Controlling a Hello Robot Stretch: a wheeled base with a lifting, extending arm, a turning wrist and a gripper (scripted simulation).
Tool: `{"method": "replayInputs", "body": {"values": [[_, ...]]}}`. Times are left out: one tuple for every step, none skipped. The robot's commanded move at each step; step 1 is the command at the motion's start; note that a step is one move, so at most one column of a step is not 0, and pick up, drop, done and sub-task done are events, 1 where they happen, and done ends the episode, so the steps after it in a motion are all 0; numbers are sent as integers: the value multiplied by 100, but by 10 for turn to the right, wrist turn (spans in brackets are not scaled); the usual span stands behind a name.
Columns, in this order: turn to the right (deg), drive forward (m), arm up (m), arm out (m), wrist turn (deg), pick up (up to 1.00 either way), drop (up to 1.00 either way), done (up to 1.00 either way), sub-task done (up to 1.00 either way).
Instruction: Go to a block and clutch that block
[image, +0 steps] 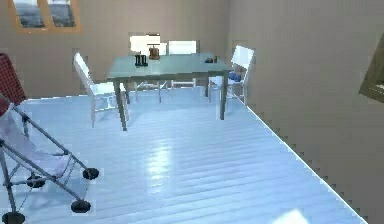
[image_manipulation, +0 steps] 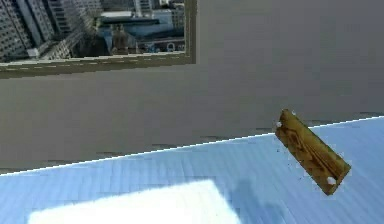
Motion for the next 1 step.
{"method": "replayInputs", "body": {"values": [[0,100,0,0,0,0,0,0,0]]}}
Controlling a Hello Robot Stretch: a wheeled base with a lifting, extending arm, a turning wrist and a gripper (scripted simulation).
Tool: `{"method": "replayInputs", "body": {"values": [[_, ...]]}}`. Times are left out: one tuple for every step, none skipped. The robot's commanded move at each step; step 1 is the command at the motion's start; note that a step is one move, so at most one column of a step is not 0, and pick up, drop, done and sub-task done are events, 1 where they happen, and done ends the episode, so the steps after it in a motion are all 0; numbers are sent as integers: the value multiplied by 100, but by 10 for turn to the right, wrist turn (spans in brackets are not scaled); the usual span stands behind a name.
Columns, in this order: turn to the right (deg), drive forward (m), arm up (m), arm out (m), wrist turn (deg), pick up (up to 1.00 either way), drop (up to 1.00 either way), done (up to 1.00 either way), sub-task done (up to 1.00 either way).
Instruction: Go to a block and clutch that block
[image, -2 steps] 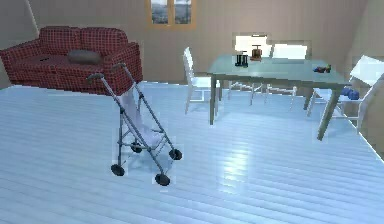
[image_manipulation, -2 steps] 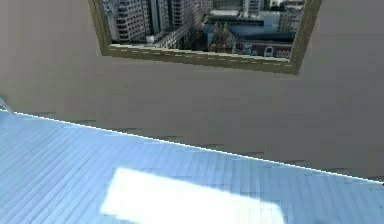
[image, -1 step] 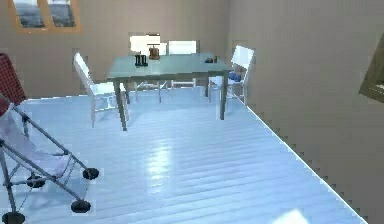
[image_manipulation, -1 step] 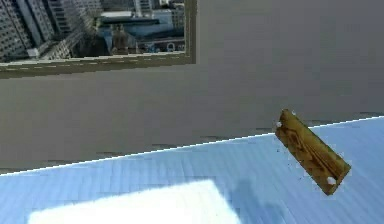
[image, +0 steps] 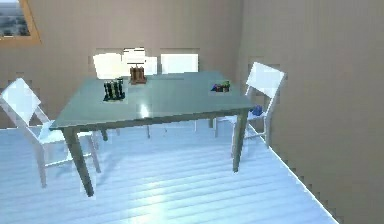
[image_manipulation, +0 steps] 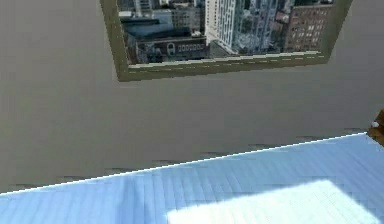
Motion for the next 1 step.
{"method": "replayInputs", "body": {"values": [[30,0,0,0,0,0,0,0,0]]}}
